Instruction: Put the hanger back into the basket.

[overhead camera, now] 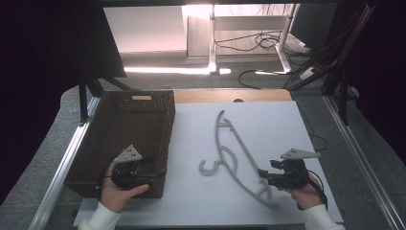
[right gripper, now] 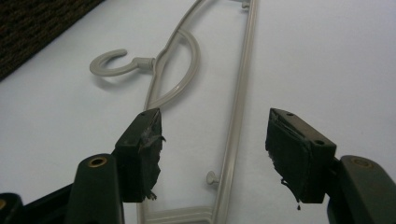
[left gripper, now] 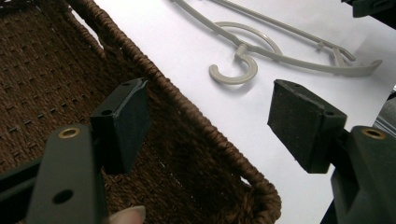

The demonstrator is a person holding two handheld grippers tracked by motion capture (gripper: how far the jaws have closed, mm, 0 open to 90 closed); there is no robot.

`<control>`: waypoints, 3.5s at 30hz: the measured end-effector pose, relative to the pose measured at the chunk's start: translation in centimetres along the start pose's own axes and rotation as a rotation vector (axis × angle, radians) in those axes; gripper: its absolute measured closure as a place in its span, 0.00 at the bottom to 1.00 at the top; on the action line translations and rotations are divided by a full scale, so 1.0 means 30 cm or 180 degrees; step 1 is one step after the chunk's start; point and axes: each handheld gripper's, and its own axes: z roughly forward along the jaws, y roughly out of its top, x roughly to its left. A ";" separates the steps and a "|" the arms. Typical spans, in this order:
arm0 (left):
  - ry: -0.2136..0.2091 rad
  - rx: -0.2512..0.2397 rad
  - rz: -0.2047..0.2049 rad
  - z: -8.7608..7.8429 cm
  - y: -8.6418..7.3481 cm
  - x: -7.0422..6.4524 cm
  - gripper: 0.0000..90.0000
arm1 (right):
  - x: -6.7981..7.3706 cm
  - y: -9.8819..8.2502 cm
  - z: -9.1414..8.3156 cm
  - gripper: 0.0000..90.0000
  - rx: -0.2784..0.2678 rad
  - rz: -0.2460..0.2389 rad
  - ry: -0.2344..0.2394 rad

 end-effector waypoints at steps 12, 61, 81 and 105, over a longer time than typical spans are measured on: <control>0.0004 -0.0047 -0.0015 -0.023 -0.015 -0.018 0.32 | -0.012 -0.002 0.005 0.38 0.0139 -0.0107 -0.0039; 0.0012 -0.0068 -0.0019 -0.060 -0.026 -0.038 0.32 | 0.047 0.261 0.373 0.50 0.0973 -0.0381 -0.0001; 0.0056 -0.0096 -0.0012 -0.055 -0.024 -0.037 0.32 | 0.078 0.311 0.515 0.66 0.1318 -0.0452 -0.0174; 0.0088 -0.0099 -0.0033 -0.058 -0.028 -0.040 0.32 | 0.100 0.309 0.543 0.89 0.1558 -0.0657 -0.0269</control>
